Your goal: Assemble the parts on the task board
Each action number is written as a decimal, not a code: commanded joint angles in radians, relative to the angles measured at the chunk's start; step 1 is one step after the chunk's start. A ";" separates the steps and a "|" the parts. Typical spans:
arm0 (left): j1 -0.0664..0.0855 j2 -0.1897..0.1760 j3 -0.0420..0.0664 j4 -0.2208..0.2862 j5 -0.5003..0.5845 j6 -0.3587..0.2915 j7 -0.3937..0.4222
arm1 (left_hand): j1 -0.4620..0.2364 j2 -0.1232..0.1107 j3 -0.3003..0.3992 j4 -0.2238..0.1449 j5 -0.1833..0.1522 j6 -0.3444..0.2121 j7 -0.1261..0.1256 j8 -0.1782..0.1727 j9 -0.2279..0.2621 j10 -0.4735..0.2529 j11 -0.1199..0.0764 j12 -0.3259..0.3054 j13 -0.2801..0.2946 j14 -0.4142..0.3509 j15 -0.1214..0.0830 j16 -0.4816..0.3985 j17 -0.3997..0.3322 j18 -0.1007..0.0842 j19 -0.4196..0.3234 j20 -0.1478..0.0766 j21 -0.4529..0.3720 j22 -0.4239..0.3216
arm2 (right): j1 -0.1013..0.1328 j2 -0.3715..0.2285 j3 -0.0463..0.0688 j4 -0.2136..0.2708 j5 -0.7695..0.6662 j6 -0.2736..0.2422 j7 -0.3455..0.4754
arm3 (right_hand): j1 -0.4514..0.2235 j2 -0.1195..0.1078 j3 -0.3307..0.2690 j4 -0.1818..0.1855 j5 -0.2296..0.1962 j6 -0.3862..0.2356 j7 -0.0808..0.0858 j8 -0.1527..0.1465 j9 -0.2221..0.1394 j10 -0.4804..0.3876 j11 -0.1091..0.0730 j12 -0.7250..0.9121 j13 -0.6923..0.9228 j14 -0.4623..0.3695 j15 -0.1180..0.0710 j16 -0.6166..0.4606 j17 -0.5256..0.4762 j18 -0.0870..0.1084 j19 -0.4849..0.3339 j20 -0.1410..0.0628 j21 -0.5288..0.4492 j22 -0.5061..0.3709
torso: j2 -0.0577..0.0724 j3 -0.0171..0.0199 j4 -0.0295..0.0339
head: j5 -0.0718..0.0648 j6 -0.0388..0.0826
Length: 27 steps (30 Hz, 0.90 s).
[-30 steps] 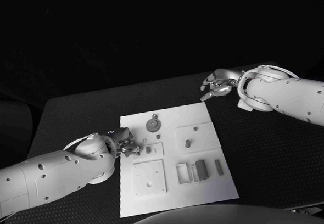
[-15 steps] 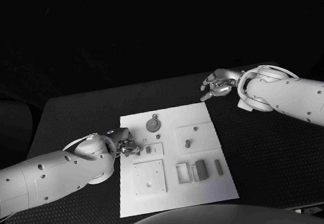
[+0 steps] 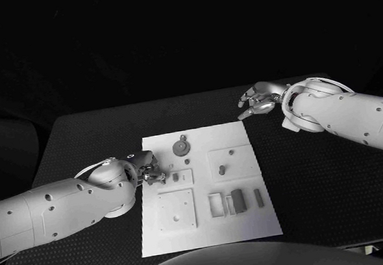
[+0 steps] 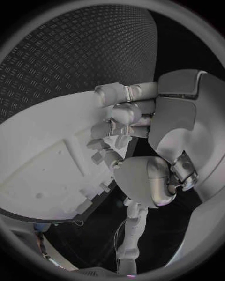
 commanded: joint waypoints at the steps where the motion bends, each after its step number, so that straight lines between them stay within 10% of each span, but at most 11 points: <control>1: 0.000 0.001 0.000 0.002 0.015 -0.010 0.006 | -0.010 -0.003 0.001 0.009 0.000 -0.003 0.005 0.006 -0.002 0.007 0.002 -0.003 0.000 -0.002 -0.008 0.006 0.000 0.031 0.004 -0.003 -0.004 0.016 | -0.001 -0.001 0.000 0.000 -0.008 0.009 0.001 | -0.009 0.000 0.002 0.005 0.002 -0.007 0.017 0.004 -0.001 -0.008 0.000 0.005 -0.001 -0.002 -0.008 0.004 -0.001 0.046 0.000 -0.006 -0.004 0.000 | 0.000 0.0005 -0.0003 | -0.001 0.000; 15: 0.000 -0.001 0.000 -0.002 0.057 0.029 -0.015 | -0.019 -0.059 0.007 0.049 -0.003 -0.008 0.006 0.010 -0.008 0.005 0.002 -0.004 0.001 -0.003 -0.007 0.007 0.000 0.032 0.004 -0.004 -0.003 0.016 | -0.001 -0.001 0.000 -0.001 -0.008 0.000 -0.001 | -0.008 0.001 0.002 0.005 0.002 -0.008 0.017 0.004 -0.001 -0.008 0.000 0.005 -0.001 -0.002 -0.008 0.005 -0.001 0.046 0.000 -0.006 -0.004 0.000 | 0.000 -0.0003 0.0000 | -0.001 0.000; 17: 0.000 -0.002 0.000 -0.003 0.065 0.031 -0.014 | -0.041 -0.001 -0.108 -0.017 0.070 -0.016 0.004 0.017 -0.008 0.000 0.003 -0.002 0.005 -0.008 -0.006 0.009 0.003 0.032 -0.007 -0.006 0.001 0.019 | -0.001 -0.001 0.000 -0.001 -0.008 0.000 0.000 | -0.009 0.000 0.002 0.005 0.002 -0.008 0.017 0.004 -0.001 -0.008 0.000 0.005 -0.001 -0.002 -0.008 0.005 -0.001 0.046 -0.001 -0.006 -0.004 0.000 | 0.000 -0.0002 0.0002 | -0.001 0.000; 27: 0.000 -0.004 0.000 -0.003 0.089 0.025 -0.012 | -0.041 0.000 -0.111 -0.019 0.073 -0.016 0.005 0.017 -0.010 0.000 0.002 -0.003 0.005 -0.008 -0.007 0.008 0.003 0.033 -0.008 -0.006 0.001 0.018 | -0.001 0.000 0.000 -0.003 -0.008 0.001 0.000 | -0.010 0.000 0.002 0.006 0.002 -0.008 0.017 0.004 -0.001 -0.008 0.000 0.005 -0.002 -0.002 -0.008 0.004 -0.002 0.046 -0.001 -0.006 -0.004 0.000 | 0.000 0.0002 0.0004 | 0.000 0.000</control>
